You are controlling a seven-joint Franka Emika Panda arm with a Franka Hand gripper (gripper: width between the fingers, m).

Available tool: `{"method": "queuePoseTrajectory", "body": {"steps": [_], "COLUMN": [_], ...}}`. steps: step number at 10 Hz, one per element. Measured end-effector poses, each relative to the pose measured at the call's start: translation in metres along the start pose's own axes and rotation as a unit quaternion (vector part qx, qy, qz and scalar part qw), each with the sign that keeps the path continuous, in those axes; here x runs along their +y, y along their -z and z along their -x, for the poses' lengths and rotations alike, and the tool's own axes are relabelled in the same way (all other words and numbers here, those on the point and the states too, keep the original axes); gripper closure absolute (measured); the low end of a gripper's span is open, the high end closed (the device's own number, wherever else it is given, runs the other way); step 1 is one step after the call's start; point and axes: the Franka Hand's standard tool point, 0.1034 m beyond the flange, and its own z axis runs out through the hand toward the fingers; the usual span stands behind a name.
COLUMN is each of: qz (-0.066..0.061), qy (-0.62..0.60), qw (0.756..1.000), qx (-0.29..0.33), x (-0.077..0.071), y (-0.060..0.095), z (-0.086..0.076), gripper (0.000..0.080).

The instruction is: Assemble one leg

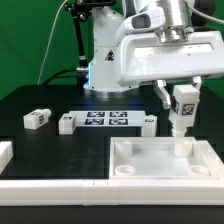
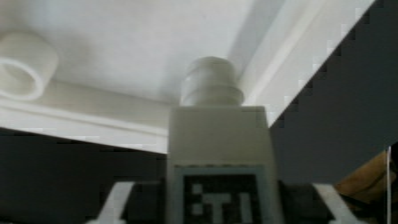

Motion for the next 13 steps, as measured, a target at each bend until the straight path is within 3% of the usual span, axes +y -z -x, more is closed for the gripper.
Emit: {"method": "queuePoseTrajectory", "body": {"steps": [2, 4, 6, 10, 13], "qz": [-0.003, -0.004, 0.003, -0.001, -0.002], "qy": [-0.005, -0.011, -0.013, -0.013, -0.015], "qw": [1.000, 1.000, 0.999, 1.000, 0.999], "qx": [0.009, 0.014, 0.034, 0.027, 0.029], "x": [0.005, 0.007, 0.010, 0.003, 0.003], "y": [-0.015, -0.033, -0.034, -0.037, -0.045], "z": [-0.021, -0.023, -0.022, -0.014, -0.019], "gripper": [0.0509, 0.0509, 0.0509, 0.0509, 0.0509]}}
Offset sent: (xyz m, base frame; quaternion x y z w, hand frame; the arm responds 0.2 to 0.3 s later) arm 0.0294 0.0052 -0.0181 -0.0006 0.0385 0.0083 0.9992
